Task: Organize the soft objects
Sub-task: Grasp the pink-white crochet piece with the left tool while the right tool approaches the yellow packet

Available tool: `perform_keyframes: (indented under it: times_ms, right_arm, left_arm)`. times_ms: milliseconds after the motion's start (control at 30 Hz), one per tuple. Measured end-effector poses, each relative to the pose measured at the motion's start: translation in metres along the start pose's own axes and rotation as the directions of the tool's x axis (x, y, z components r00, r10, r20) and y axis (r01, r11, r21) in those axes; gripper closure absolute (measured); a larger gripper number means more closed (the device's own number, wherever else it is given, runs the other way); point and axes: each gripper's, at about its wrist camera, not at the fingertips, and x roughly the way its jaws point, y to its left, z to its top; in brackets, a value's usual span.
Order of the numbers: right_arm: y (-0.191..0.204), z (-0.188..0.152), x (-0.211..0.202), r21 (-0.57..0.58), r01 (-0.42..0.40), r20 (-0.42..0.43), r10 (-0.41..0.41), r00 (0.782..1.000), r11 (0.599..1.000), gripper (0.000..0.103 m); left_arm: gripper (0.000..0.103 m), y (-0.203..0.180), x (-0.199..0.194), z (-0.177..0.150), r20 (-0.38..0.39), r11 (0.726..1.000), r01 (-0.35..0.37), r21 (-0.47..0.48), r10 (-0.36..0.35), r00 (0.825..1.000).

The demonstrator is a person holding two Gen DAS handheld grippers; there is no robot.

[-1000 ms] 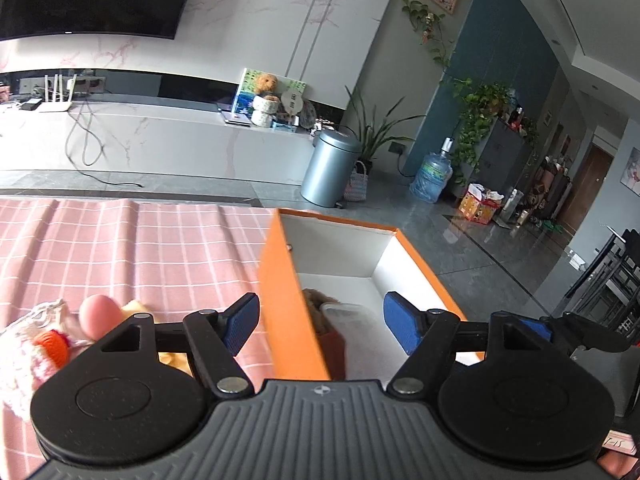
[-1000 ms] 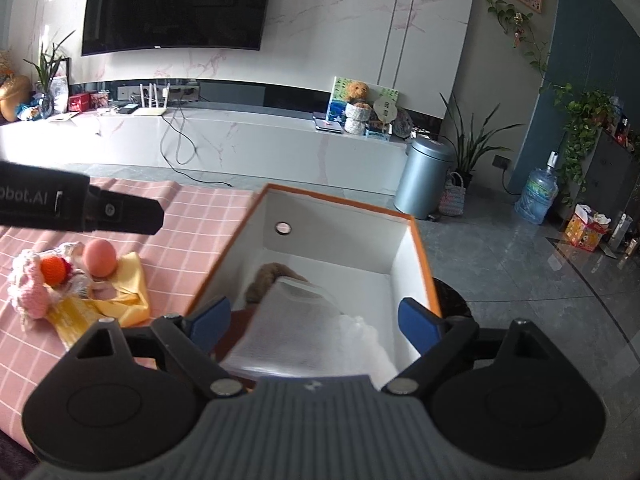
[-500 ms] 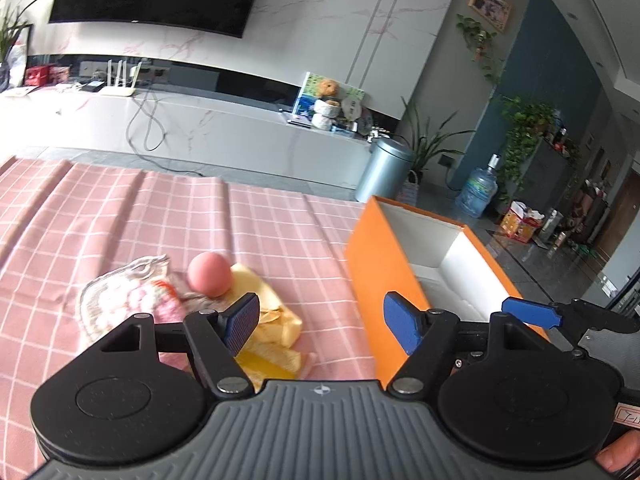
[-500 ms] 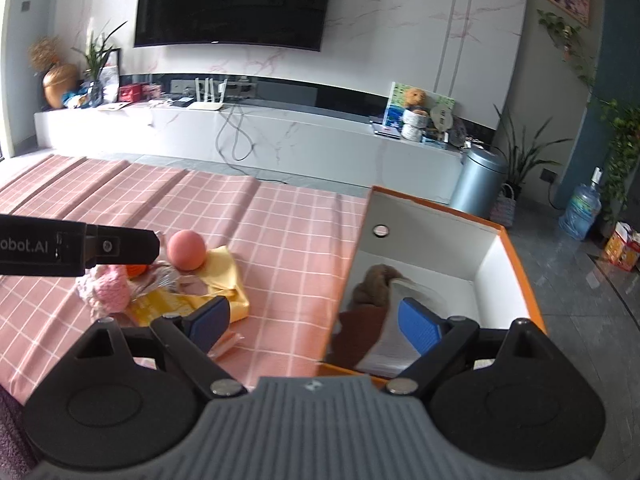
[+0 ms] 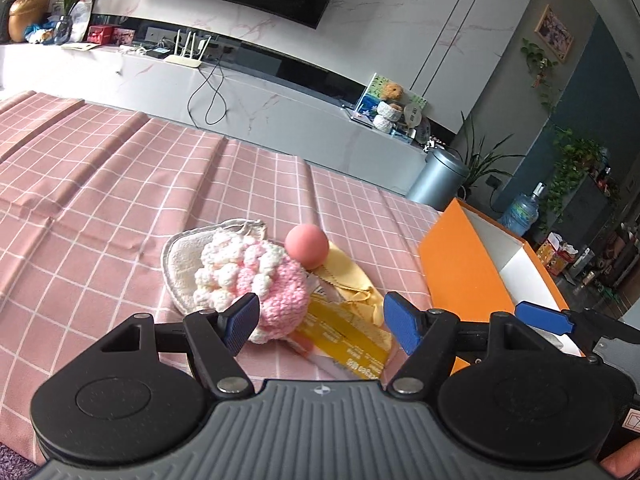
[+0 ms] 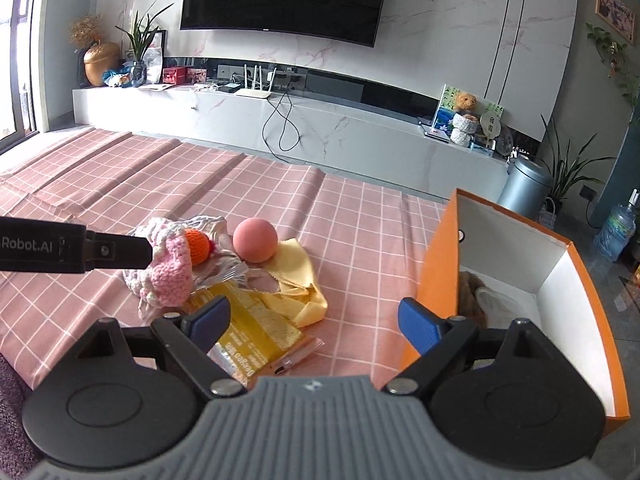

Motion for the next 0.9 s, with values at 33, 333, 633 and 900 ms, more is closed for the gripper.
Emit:
perform_keyframes:
  times_ms: [33,333,633,900]
  right_arm:
    - [0.002,-0.001,0.003,-0.004,-0.005,-0.005,0.005,1.000,1.000,0.014]
    - [0.017,0.001,0.037,-0.058,-0.041,-0.064,0.037,0.997,0.997,0.027]
    - [0.031,0.013,0.068,-0.093,-0.076,-0.081,0.068,0.994,0.993,0.029]
    - [0.037,0.019,0.099,-0.125,-0.100,-0.105,0.087,0.991,0.987,0.035]
  left_arm:
    - [0.020,0.005,0.002,-0.001,-0.007,1.000,0.002,-0.012,-0.002,1.000]
    - [0.021,0.029,0.012,-0.005,-0.025,0.996,-0.039,-0.075,0.038,0.999]
    - [0.017,0.023,0.036,0.004,-0.045,0.996,-0.067,-0.061,0.064,0.997]
    - [0.016,0.013,0.065,0.014,-0.086,0.984,-0.147,-0.100,0.138,0.987]
